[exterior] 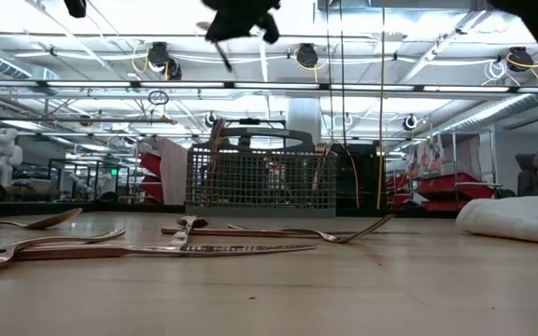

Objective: Sort silverware
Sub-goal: Put the top right bronze spoon into the gray silverware rack

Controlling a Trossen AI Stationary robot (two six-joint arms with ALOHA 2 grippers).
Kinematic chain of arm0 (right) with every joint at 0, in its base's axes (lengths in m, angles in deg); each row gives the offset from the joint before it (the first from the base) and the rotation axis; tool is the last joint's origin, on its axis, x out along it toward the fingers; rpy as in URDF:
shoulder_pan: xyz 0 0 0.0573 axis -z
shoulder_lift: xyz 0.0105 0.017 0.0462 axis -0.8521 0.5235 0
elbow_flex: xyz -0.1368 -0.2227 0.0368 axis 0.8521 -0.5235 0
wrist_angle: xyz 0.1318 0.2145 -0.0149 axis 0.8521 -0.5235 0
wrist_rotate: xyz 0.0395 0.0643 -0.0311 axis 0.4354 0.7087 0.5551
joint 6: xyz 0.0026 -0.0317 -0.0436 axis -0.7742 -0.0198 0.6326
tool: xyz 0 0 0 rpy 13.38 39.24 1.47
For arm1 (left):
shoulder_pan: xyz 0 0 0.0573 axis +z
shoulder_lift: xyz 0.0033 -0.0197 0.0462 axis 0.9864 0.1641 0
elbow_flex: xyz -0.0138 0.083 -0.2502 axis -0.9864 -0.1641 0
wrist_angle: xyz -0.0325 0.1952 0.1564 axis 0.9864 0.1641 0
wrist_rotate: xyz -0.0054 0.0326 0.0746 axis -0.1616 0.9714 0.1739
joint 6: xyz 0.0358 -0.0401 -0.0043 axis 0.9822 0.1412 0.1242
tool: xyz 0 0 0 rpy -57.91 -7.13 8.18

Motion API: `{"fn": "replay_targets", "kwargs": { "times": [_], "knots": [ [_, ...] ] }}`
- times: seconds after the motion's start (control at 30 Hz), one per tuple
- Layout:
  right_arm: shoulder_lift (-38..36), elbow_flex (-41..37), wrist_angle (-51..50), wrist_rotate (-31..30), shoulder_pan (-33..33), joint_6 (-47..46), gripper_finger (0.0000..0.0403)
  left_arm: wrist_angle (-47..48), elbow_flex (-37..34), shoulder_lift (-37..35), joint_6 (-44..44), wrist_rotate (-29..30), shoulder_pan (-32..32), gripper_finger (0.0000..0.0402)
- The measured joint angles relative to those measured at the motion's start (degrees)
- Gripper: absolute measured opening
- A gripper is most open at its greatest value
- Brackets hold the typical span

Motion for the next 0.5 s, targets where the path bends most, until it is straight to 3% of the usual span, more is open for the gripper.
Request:
{"fn": "replay_targets", "kwargs": {
  "times": [0.1, 0.23, 0.4, 0.5],
  "knots": [
    [-5.46, -7.50, 7.60, 3.08, 1.12, 3.39, 0.0000, 0.02, 0.00, 0.00, 0.00, -0.02, -0.01, 0.0114],
    [-14.92, -25.47, 24.78, 6.66, 2.84, 2.70, 0.0000, -0.02, 0.00, 0.00, -0.03, 0.31, -0.01, 0.0114],
    [-22.38, -49.70, 49.95, 5.98, 5.08, -1.53, 0.0000, 0.41, 0.00, 0.00, -0.02, 1.04, 0.00, 0.0114],
    [-22.73, -57.34, 58.56, 2.41, 6.36, -2.66, 0.0000, 1.52, 0.00, 0.02, 0.01, 4.33, -0.02, 0.0114]
  ]
}}
